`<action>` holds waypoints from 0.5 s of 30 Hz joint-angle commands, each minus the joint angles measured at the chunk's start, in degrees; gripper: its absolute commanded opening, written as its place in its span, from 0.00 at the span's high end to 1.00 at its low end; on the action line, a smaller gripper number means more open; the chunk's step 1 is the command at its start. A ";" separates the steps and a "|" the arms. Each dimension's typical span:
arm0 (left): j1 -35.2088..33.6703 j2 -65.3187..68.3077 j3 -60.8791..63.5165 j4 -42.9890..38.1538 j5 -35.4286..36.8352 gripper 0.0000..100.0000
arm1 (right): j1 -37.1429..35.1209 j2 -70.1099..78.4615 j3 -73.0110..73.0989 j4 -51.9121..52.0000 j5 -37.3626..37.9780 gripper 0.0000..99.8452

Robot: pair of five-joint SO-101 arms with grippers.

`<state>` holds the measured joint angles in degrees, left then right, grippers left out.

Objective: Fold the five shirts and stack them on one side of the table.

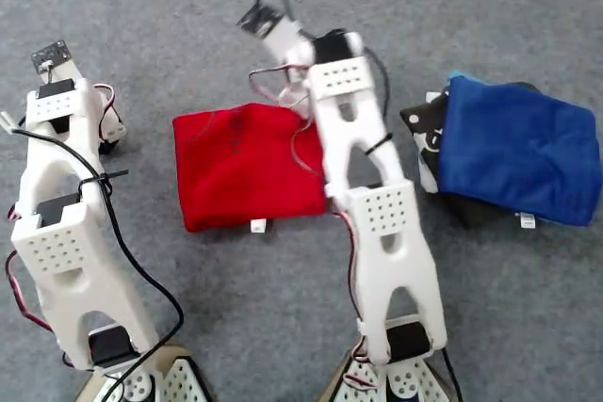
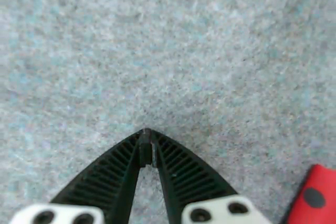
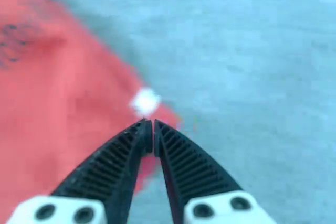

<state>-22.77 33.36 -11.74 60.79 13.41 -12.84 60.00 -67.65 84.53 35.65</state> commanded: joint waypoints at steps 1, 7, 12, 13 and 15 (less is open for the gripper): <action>-0.04 -2.29 -0.40 -1.05 -0.62 0.97 | 2.99 -0.31 -3.21 -4.04 -0.70 0.98; 0.04 -2.29 -0.40 -1.05 -0.62 0.97 | -1.05 -3.03 -9.10 8.79 -0.79 0.98; 0.04 -2.29 -0.40 -0.88 -0.62 0.97 | -7.03 -6.46 -10.86 16.88 -7.56 0.98; 0.04 -2.29 -0.40 -0.88 -0.62 0.97 | -7.30 -7.52 -9.45 16.79 -9.67 0.98; -0.04 -2.29 -0.40 -0.88 -0.62 0.97 | -8.09 -10.15 -5.32 16.79 -10.81 0.98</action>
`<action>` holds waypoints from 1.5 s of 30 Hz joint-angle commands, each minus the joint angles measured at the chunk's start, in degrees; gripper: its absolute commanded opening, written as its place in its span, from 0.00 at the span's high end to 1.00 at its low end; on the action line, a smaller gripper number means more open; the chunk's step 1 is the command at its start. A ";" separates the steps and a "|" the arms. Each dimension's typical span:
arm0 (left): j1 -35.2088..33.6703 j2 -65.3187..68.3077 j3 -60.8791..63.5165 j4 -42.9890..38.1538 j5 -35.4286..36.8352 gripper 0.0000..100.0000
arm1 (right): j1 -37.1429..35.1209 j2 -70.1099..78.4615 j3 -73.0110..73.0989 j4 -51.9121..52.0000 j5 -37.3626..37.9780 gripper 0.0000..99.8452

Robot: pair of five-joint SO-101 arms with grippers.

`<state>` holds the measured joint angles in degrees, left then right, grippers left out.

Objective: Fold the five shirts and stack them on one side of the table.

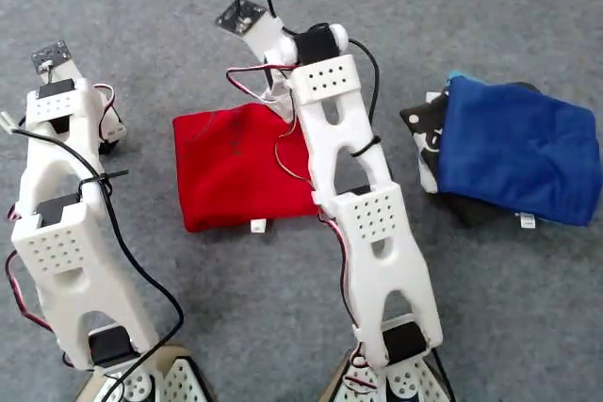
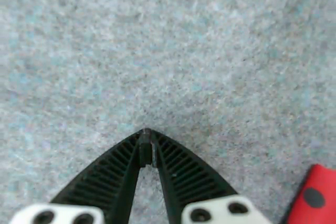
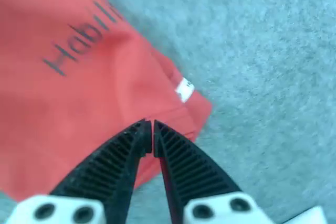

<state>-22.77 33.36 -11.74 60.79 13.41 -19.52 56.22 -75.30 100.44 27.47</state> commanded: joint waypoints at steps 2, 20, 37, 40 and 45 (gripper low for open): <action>-0.04 -2.29 -0.40 -0.97 -0.62 0.97 | -2.55 -9.27 7.43 0.88 -2.64 0.98; -0.04 -2.29 -0.48 -1.14 -2.02 0.97 | 6.77 -2.68 21.14 -22.15 6.51 0.98; 1.01 -3.08 -0.57 -0.53 -2.02 0.97 | 10.02 -8.22 6.02 -4.40 6.59 0.98; 4.97 -7.12 -4.97 5.19 -2.02 0.97 | 10.46 -10.59 -1.80 0.88 6.24 0.98; 14.29 -11.96 -7.69 6.95 -1.76 0.97 | 12.40 -19.82 4.62 0.97 3.25 0.98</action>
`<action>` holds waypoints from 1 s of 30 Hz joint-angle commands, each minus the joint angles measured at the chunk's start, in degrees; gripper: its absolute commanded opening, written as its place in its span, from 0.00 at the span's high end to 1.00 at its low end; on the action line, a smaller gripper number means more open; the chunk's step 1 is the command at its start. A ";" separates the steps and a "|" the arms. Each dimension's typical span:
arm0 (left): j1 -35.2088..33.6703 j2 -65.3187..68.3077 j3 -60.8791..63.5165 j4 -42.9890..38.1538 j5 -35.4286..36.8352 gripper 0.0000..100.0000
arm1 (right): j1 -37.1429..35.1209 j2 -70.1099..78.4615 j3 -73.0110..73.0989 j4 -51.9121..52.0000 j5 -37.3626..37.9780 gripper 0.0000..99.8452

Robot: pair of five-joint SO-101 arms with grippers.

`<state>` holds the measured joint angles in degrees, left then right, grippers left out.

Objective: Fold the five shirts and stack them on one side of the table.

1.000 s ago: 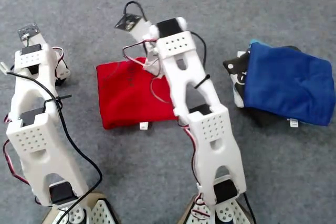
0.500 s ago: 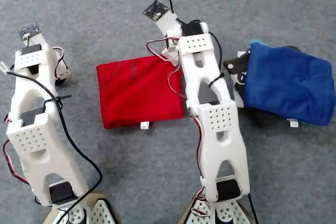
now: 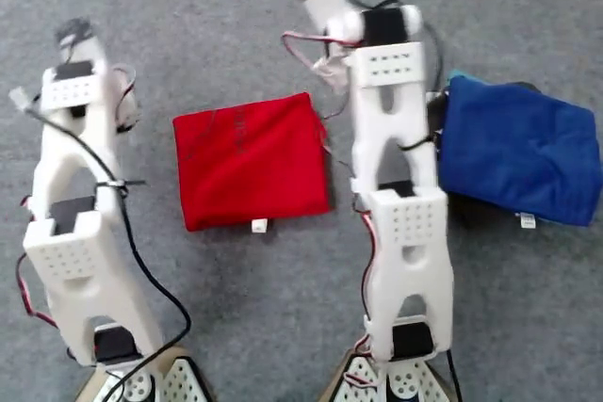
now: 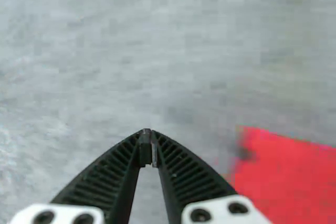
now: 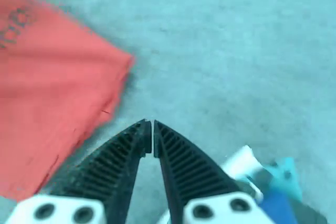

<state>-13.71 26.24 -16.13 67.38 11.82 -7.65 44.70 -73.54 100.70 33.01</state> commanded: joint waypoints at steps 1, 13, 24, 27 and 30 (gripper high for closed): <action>6.99 -4.92 -3.82 0.26 -0.09 0.97 | -0.09 -11.65 8.04 0.70 -3.25 0.98; 12.26 4.75 1.71 -10.02 4.31 0.97 | -7.38 -43.21 77.67 -24.97 -6.86 0.98; 12.53 14.07 -10.68 -0.70 4.31 0.97 | -4.48 -36.62 97.80 -39.47 -10.55 0.98; 12.26 15.30 -12.00 -0.44 4.31 0.97 | -1.32 -33.89 97.71 -39.21 -10.55 0.98; 12.35 15.56 -12.35 -0.44 4.31 0.97 | -0.70 -34.15 96.84 -38.24 -10.64 0.98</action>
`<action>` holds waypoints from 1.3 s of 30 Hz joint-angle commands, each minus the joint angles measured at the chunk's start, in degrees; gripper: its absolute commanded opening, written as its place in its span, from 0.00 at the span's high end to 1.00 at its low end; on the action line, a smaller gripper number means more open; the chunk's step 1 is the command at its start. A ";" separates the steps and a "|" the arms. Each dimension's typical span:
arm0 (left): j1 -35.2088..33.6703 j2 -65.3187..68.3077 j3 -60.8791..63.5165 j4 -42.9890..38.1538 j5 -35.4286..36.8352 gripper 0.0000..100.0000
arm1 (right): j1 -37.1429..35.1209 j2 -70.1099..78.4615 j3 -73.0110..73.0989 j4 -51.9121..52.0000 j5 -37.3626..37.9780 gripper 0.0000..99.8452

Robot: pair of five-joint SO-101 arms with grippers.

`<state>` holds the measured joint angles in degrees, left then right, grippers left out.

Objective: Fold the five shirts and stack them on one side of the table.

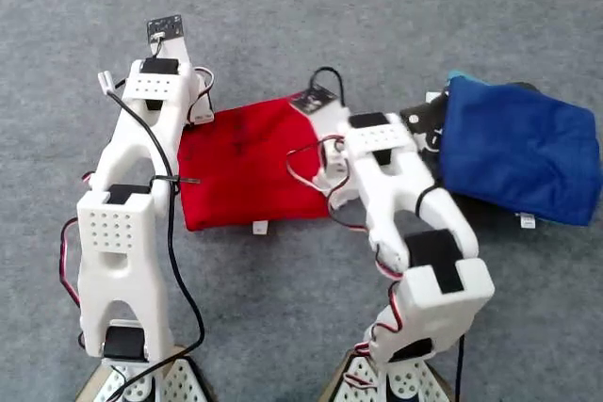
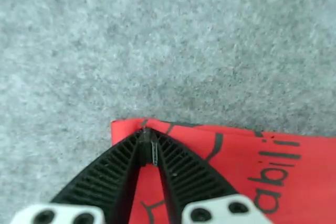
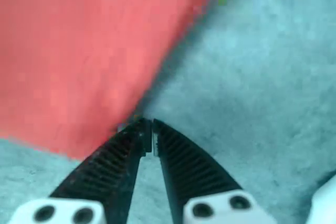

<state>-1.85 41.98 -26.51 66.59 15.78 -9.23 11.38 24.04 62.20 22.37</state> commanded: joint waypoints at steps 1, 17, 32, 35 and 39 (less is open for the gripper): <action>0.57 -0.18 -1.98 0.35 0.18 0.97 | 0.88 -1.54 -1.71 1.67 0.00 0.98; 0.57 -0.18 -1.98 0.35 0.26 0.97 | -8.88 -4.00 -10.77 4.22 -7.74 0.98; 0.40 0.44 -2.15 -0.18 0.35 0.97 | -1.32 6.81 -13.23 8.00 -6.33 0.98; 0.48 0.26 -2.15 0.09 0.35 0.97 | -1.67 2.95 -15.52 13.19 -6.24 0.98; 0.57 -0.09 -1.98 0.44 0.35 0.97 | -0.97 -4.44 -15.87 18.81 -2.81 0.98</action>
<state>-1.85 42.42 -26.86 66.77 15.87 -11.69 13.41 10.51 77.32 16.92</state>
